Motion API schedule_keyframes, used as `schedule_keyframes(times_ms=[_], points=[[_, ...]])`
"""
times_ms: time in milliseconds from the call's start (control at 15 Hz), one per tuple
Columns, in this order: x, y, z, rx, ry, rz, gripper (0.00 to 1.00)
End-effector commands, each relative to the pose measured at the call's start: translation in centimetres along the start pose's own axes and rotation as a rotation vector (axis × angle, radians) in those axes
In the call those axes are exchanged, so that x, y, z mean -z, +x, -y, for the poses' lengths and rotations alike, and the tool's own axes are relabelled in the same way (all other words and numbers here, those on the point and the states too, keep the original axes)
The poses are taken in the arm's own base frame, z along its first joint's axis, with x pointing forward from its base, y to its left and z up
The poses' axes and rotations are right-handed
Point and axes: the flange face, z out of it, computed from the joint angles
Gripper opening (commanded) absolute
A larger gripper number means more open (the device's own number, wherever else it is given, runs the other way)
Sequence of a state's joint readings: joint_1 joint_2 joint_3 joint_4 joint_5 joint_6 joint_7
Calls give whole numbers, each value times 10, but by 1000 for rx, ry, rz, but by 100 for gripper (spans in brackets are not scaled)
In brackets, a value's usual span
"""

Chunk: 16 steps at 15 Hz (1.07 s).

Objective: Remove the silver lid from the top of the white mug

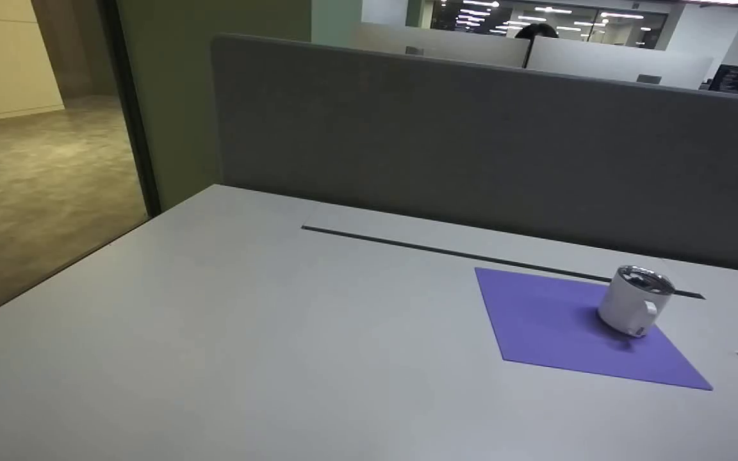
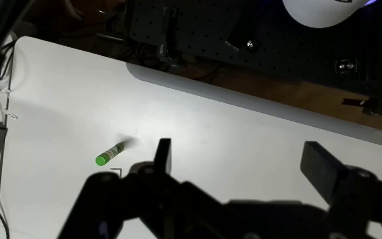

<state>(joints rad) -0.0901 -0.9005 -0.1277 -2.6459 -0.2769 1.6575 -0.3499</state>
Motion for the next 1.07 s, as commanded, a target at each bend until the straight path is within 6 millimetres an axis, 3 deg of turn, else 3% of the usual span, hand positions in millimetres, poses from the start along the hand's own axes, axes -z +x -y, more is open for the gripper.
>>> schedule_keyframes(times_ms=[0,467,533,667,1000], points=[[1,7,-9,-34,6,-14,100],[-6,104,-106,101,-84,-203,99],[-8,121,-117,121,-89,-215,75],[-12,156,-133,161,-87,-224,69],[-27,253,-150,256,-32,-212,33]])
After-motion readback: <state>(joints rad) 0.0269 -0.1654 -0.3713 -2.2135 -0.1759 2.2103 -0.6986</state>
